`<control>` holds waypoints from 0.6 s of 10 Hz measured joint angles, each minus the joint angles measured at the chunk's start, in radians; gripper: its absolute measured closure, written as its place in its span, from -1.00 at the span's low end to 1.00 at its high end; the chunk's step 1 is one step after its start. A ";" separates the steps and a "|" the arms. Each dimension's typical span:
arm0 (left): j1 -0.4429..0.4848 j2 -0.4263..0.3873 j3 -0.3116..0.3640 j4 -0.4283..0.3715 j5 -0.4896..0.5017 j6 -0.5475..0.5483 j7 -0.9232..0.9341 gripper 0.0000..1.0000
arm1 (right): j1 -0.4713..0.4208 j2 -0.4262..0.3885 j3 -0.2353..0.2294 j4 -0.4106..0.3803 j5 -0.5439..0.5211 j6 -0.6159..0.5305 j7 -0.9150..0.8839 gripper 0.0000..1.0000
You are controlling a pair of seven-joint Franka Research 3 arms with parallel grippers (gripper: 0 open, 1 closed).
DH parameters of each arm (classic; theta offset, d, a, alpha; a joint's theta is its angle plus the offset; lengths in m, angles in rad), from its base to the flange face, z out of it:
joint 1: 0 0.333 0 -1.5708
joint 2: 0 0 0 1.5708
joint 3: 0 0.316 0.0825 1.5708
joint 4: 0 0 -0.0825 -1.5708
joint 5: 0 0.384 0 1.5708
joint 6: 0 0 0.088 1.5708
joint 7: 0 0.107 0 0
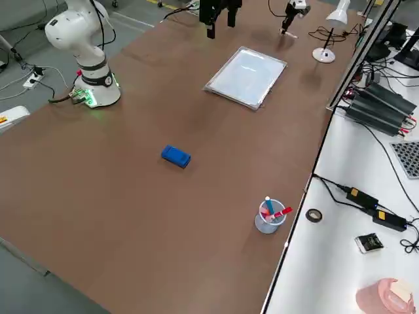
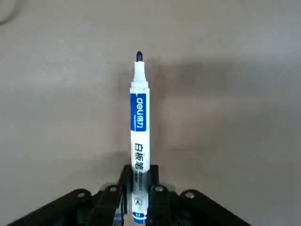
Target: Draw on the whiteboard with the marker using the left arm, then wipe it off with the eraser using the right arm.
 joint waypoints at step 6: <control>-0.031 -0.031 -0.236 0.127 -0.344 -0.212 -0.387 0.65 | -0.008 0.000 0.015 0.000 0.000 0.000 0.002 -1.00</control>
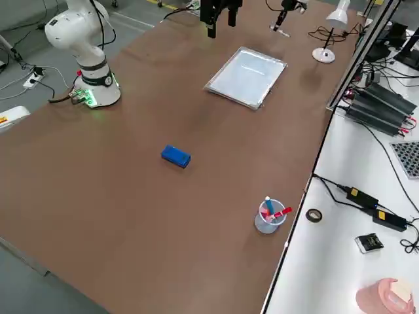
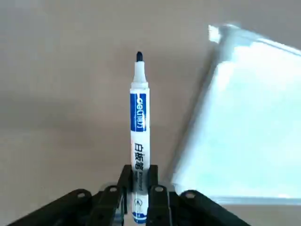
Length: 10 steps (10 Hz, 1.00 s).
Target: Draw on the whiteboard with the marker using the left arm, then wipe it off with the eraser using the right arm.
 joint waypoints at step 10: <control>-0.130 0.291 -0.101 0.221 -0.837 0.010 -0.194 0.65 | 0.000 0.001 0.004 0.000 -0.002 0.018 0.000 -1.00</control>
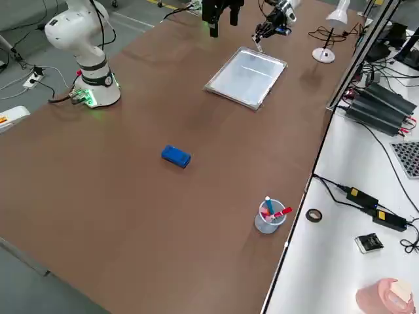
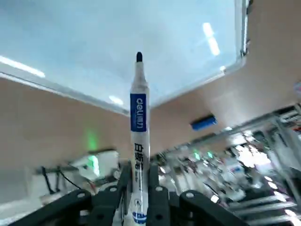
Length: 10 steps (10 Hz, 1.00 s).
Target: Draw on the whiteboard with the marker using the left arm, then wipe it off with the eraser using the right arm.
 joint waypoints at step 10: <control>-0.134 0.245 0.001 0.153 -0.367 0.033 0.070 0.65 | 0.000 0.003 0.000 0.000 -0.003 0.001 0.000 -1.00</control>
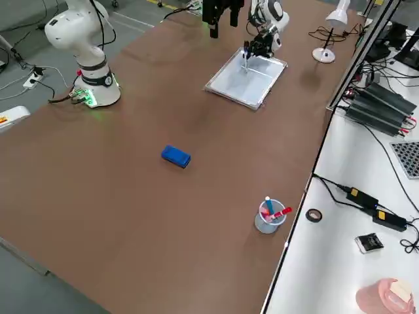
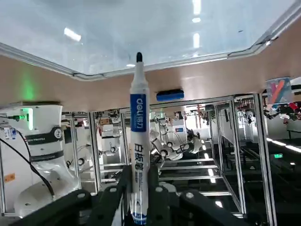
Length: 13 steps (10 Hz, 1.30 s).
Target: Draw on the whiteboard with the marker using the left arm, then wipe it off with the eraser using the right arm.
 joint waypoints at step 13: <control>-0.032 0.082 0.023 0.042 -0.073 -0.006 0.100 0.65 | 0.000 0.000 0.000 0.000 -0.001 0.000 0.000 -1.00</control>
